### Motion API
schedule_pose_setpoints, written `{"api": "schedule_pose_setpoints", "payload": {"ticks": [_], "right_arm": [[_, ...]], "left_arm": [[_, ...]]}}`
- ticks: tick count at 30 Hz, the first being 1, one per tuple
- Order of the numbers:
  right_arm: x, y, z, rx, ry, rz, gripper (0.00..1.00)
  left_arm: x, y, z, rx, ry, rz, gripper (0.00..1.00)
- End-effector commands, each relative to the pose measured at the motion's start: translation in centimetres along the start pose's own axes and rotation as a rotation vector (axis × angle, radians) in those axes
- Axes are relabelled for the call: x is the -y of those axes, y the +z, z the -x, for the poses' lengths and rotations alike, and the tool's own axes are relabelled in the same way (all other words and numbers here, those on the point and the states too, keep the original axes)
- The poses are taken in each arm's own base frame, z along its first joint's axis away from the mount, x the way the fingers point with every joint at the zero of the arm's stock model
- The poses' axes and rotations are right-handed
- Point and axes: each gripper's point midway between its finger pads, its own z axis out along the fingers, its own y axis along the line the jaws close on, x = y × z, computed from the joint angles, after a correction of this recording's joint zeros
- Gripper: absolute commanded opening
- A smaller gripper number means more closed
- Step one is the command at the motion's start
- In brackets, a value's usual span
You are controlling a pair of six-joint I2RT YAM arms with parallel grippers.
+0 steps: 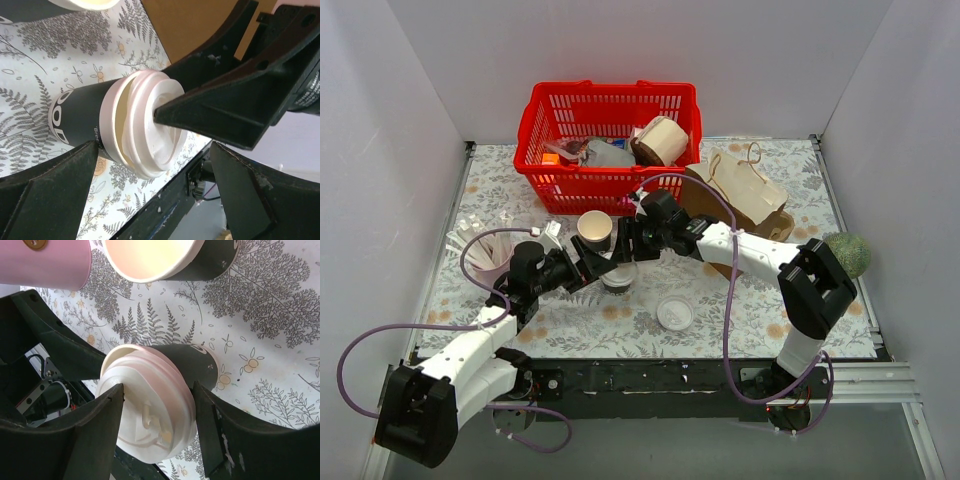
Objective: Pack the takeout coffee
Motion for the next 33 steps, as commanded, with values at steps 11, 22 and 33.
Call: {"api": "schedule_pose_setpoints", "payload": {"ticks": [11, 22, 33], "right_arm": [[-0.3, -0.7, 1.8, 0.062, -0.072, 0.073, 0.63], [-0.8, -0.5, 2.0, 0.093, -0.063, 0.128, 0.65], [-1.4, -0.7, 2.4, 0.148, -0.007, 0.166, 0.65]], "left_arm": [[0.4, -0.1, 1.6, 0.04, 0.028, 0.066, 0.94], [-0.2, 1.2, 2.1, 0.007, 0.041, 0.101, 0.93], [0.2, 1.7, 1.1, -0.046, 0.056, 0.046, 0.74]]}}
